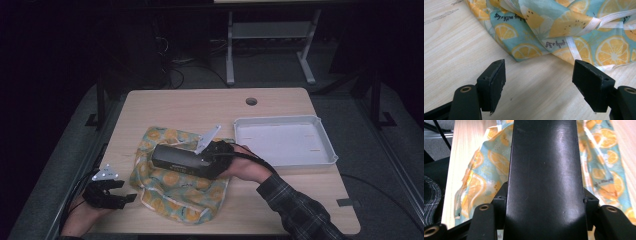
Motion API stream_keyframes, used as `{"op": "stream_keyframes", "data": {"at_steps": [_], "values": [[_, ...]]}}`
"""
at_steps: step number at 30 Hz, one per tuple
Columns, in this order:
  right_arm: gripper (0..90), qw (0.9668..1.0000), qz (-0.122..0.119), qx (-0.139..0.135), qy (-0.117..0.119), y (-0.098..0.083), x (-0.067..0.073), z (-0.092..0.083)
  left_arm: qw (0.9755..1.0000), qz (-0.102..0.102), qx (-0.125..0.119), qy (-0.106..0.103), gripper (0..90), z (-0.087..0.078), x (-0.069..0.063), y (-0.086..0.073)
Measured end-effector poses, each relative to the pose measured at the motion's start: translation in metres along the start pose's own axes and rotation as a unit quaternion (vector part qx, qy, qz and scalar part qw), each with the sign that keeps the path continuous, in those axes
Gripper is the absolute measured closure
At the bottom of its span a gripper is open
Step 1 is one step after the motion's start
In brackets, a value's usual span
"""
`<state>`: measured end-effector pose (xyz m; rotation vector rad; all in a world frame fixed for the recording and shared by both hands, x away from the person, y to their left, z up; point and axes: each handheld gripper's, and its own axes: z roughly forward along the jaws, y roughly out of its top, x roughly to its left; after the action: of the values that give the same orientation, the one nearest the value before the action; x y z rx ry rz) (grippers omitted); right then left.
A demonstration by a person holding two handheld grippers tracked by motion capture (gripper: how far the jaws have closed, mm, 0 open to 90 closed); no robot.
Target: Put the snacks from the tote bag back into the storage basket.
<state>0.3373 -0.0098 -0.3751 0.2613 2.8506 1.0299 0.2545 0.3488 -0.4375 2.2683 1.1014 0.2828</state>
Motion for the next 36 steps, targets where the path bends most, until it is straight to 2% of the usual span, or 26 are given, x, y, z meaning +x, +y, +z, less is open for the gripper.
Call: {"op": "stream_keyframes", "data": {"at_steps": [13, 20, 25, 26, 27, 29, 30, 34, 36], "values": [[42.2, 0.9991, 0.027, 0.011, -0.030, -0.018, -0.016, -0.029, 0.9999, 0.001, -0.013, -0.003, 25.3, -0.003, 0.001, 0.001], [42.2, 0.9982, 0.035, 0.022, -0.044, -0.028, -0.022, -0.036, 0.9999, 0.006, -0.012, -0.004, 24.9, -0.002, 0.000, 0.001], [42.2, 0.9970, 0.048, 0.027, -0.053, -0.039, -0.029, -0.043, 0.9999, 0.007, -0.016, -0.002, 24.6, -0.003, 0.001, 0.001], [42.2, 0.9966, 0.057, 0.028, -0.052, -0.041, -0.029, -0.044, 0.9999, 0.006, -0.015, -0.002, 24.6, -0.003, 0.001, 0.001], [42.2, 0.9968, 0.052, 0.028, -0.055, -0.043, -0.031, -0.045, 0.9999, 0.007, -0.014, -0.002, 24.6, -0.003, 0.001, 0.001], [42.2, 0.9962, 0.063, 0.028, -0.054, -0.045, -0.032, -0.048, 0.9999, 0.006, -0.016, -0.003, 24.6, -0.002, 0.001, 0.001], [42.2, 0.9963, 0.059, 0.030, -0.056, -0.047, -0.033, -0.049, 0.9998, 0.007, -0.016, -0.003, 24.6, -0.003, 0.001, 0.001], [42.2, 0.9955, 0.067, 0.030, -0.061, -0.052, -0.036, -0.053, 0.9998, 0.007, -0.017, -0.002, 24.6, -0.003, 0.001, 0.001], [42.2, 0.9945, 0.077, 0.030, -0.064, -0.058, -0.039, -0.056, 0.9998, 0.007, -0.018, -0.002, 24.6, -0.003, 0.001, 0.001]]}}
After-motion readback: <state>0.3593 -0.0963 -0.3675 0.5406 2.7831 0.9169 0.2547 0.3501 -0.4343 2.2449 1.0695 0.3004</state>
